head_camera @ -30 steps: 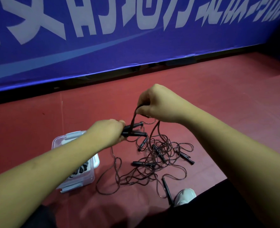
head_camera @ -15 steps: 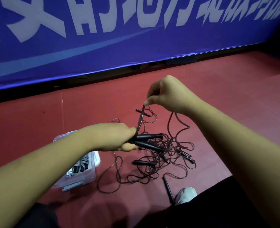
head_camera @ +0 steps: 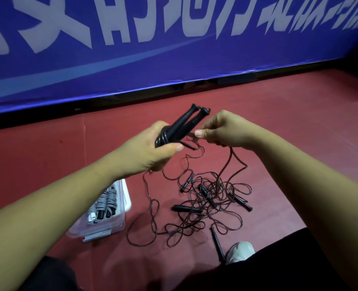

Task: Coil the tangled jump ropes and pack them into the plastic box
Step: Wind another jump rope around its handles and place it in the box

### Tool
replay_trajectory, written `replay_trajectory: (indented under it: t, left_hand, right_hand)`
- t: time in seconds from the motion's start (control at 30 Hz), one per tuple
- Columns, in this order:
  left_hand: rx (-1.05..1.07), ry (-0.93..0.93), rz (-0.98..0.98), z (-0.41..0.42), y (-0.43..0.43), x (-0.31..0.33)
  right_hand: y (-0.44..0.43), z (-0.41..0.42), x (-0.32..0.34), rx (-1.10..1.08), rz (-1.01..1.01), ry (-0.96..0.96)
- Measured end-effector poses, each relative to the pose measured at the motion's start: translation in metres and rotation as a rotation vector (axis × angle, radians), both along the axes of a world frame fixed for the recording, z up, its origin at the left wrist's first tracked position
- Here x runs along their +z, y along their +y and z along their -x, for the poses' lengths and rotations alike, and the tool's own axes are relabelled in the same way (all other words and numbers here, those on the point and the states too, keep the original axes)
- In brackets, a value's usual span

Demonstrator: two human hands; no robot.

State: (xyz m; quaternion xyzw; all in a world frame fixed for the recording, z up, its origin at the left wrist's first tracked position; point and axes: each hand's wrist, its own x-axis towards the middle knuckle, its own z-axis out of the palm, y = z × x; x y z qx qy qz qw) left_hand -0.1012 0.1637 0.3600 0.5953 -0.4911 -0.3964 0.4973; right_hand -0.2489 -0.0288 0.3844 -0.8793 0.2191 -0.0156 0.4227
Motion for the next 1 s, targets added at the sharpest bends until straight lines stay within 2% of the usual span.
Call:
replay_trajectory:
  t: [0.23, 0.43, 0.77, 1.0]
  left_hand:
    - [0.112, 0.11, 0.028, -0.013, -0.008, 0.004]
    - [0.169, 0.151, 0.0, -0.02, -0.012, 0.001]
    - [0.264, 0.136, -0.052, -0.034, -0.017, -0.005]
    - [0.283, 0.124, -0.107, -0.039, -0.021, -0.013]
  right_hand:
    - [0.007, 0.002, 0.007, 0.065, -0.008, -0.015]
    - [0.008, 0.004, 0.006, 0.081, 0.074, -0.015]
    - [0.016, 0.005, 0.005, 0.093, 0.116, -0.016]
    - [0.023, 0.007, 0.008, 0.035, 0.055, 0.015]
